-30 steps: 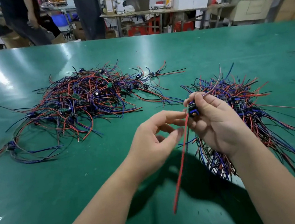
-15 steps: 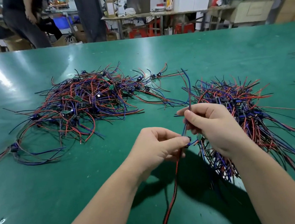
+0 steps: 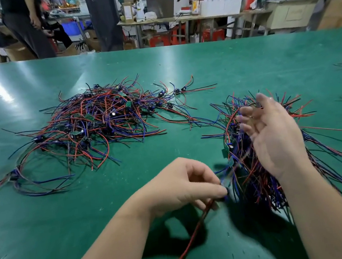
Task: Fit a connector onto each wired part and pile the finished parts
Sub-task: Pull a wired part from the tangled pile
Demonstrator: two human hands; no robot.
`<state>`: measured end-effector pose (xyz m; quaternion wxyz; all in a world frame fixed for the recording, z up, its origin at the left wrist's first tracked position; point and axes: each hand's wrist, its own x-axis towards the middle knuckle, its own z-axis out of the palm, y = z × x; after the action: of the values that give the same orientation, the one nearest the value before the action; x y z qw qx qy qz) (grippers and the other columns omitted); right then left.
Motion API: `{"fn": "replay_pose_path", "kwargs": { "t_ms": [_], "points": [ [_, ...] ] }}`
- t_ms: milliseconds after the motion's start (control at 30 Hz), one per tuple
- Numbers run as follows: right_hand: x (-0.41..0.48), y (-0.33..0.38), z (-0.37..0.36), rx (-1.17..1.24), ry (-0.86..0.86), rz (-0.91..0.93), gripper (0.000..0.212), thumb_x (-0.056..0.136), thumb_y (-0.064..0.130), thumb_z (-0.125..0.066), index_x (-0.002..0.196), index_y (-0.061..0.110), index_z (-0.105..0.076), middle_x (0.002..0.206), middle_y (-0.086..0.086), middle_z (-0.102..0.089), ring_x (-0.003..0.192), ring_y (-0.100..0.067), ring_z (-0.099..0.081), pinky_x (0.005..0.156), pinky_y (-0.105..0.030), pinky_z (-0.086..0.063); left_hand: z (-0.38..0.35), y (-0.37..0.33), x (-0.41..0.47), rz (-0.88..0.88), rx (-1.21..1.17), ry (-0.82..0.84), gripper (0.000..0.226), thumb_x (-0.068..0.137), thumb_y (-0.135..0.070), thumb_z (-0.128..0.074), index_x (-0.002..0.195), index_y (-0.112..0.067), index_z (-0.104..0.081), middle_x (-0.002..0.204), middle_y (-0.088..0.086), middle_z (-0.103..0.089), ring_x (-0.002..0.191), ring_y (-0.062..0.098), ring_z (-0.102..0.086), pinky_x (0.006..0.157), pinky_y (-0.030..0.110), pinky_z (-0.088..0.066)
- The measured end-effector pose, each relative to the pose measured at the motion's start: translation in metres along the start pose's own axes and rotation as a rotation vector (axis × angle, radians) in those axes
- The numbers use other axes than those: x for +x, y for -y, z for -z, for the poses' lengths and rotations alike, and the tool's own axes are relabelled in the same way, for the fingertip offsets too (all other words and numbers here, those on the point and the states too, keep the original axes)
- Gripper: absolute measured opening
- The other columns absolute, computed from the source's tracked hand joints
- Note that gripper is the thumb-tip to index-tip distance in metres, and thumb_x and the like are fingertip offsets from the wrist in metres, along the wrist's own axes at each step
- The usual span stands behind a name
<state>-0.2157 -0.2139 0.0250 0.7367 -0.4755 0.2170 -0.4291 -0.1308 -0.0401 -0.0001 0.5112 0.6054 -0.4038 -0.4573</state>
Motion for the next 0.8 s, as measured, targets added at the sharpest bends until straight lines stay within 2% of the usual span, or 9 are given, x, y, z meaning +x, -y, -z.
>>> {"fn": "replay_pose_path", "kwargs": {
  "t_ms": [100,267,367,433,500,600,667,733,800],
  "points": [
    [-0.004,-0.003,-0.001,-0.135,0.051,0.124,0.029,0.099,0.032,-0.044,0.127,0.027,-0.04,0.108,0.004,-0.054,0.102,-0.015,-0.059,0.084,-0.021,-0.05,0.008,-0.003,0.004,-0.102,-0.223,-0.216,0.011,0.067,-0.017,-0.079,0.063,-0.02,-0.07,0.058,0.0,-0.065,0.05,0.013,-0.063,0.048,0.02,-0.05],
    [-0.024,-0.011,-0.005,-0.544,0.6,0.201,0.035,0.077,0.023,-0.075,0.11,0.025,-0.063,0.092,0.0,-0.064,0.074,-0.012,-0.064,0.07,-0.022,-0.052,0.007,0.005,0.015,-0.195,-0.33,-0.489,0.023,0.06,-0.027,-0.075,0.071,-0.011,-0.063,0.054,0.0,-0.064,0.042,0.009,-0.056,0.043,0.02,-0.048],
    [-0.03,-0.016,-0.012,-0.823,0.655,0.409,0.019,0.075,0.016,-0.08,0.091,0.021,-0.073,0.085,-0.001,-0.068,0.077,-0.01,-0.064,0.071,-0.023,-0.051,0.007,0.009,0.017,-0.193,-0.287,-0.473,0.015,0.068,-0.027,-0.071,0.07,-0.012,-0.068,0.055,0.001,-0.065,0.044,0.01,-0.059,0.045,0.021,-0.049],
    [-0.029,-0.014,-0.012,-0.772,0.552,0.463,0.017,0.076,0.008,-0.077,0.09,0.019,-0.074,0.085,0.001,-0.069,0.079,-0.009,-0.064,0.072,-0.022,-0.051,0.009,0.012,0.018,-0.181,-0.261,-0.493,0.014,0.08,-0.024,-0.066,0.074,-0.012,-0.071,0.065,0.003,-0.07,0.048,0.012,-0.062,0.047,0.022,-0.051],
    [-0.023,-0.006,-0.007,-0.69,0.3,0.514,0.022,0.078,0.004,-0.074,0.092,0.02,-0.073,0.087,0.005,-0.071,0.079,-0.007,-0.066,0.074,-0.021,-0.051,0.013,0.017,0.02,-0.171,-0.168,-0.577,0.017,0.089,-0.02,-0.063,0.076,-0.013,-0.072,0.071,0.005,-0.073,0.051,0.013,-0.065,0.049,0.023,-0.053],
    [-0.006,0.011,0.014,-0.636,-0.141,0.621,0.014,0.081,0.018,-0.073,0.092,0.027,-0.069,0.082,0.01,-0.07,0.073,-0.005,-0.066,0.073,-0.023,-0.053,0.024,0.028,0.021,-0.172,0.173,-0.756,0.018,0.089,-0.018,-0.065,0.072,-0.017,-0.07,0.068,-0.001,-0.072,0.055,0.012,-0.068,0.053,0.03,-0.056],
    [0.005,0.022,0.033,-0.757,-0.361,0.655,0.009,0.079,0.03,-0.072,0.086,0.027,-0.067,0.076,0.008,-0.067,0.069,-0.008,-0.065,0.075,-0.031,-0.055,0.032,0.033,0.021,-0.194,0.342,-0.867,0.017,0.088,-0.02,-0.066,0.07,-0.019,-0.068,0.064,-0.005,-0.069,0.058,0.008,-0.068,0.059,0.033,-0.058],
    [0.014,0.027,0.051,-0.905,-0.429,0.578,0.013,0.076,0.033,-0.073,0.083,0.024,-0.067,0.073,0.003,-0.065,0.068,-0.014,-0.064,0.076,-0.038,-0.055,0.042,0.033,0.021,-0.253,0.503,-1.006,0.015,0.085,-0.019,-0.067,0.071,-0.021,-0.067,0.061,-0.009,-0.067,0.059,-0.001,-0.063,0.066,0.019,-0.053],
    [0.021,0.027,0.064,-1.112,-0.389,0.42,0.014,0.073,0.032,-0.076,0.078,0.021,-0.068,0.07,0.0,-0.065,0.069,-0.019,-0.065,0.074,-0.032,-0.051,0.055,0.029,0.017,-0.294,0.655,-1.118,0.011,0.082,-0.011,-0.066,0.081,-0.022,-0.07,0.073,-0.01,-0.068,0.068,-0.001,-0.06,0.069,0.002,-0.039]
  ]
}}
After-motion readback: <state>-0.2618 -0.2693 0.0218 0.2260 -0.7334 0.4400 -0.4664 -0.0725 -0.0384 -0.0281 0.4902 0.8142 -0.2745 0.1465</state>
